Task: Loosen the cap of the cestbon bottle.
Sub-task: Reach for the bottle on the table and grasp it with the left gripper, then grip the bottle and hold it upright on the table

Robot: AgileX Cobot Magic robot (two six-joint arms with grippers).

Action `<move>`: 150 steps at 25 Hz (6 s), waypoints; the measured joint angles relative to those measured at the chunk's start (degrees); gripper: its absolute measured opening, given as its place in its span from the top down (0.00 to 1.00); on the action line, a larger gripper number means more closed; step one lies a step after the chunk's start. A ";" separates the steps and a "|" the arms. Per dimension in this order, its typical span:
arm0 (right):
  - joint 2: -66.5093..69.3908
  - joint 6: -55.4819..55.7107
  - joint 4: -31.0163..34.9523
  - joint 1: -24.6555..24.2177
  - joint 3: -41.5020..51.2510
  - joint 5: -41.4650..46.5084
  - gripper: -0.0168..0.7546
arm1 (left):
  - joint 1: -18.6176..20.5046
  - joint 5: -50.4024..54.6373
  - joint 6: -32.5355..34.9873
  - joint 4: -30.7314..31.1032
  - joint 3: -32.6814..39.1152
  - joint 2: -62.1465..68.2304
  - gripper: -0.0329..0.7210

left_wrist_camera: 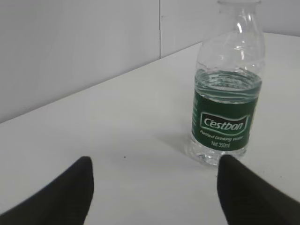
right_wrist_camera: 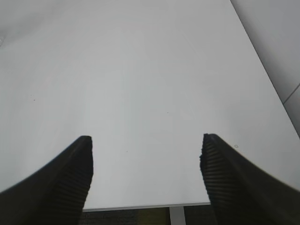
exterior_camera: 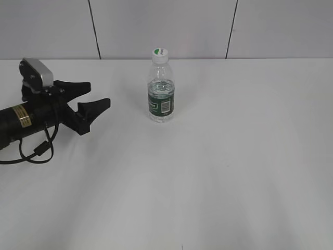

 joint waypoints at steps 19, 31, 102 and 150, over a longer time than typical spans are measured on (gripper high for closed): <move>0.00 0.00 0.00 0.00 0.00 -0.04 0.27 | -9.18 0.00 -0.19 -5.28 -0.12 0.01 0.25; 0.00 0.00 0.00 0.00 0.00 -0.04 0.27 | -10.00 -0.06 -6.87 -6.44 -4.58 2.77 0.22; 0.00 0.00 0.05 0.00 0.00 -0.04 0.27 | -19.27 3.08 -16.91 -4.82 -29.22 18.42 0.23; 0.00 0.00 0.05 0.00 0.00 -0.04 0.27 | -18.61 1.82 -10.49 3.23 -13.68 8.53 0.42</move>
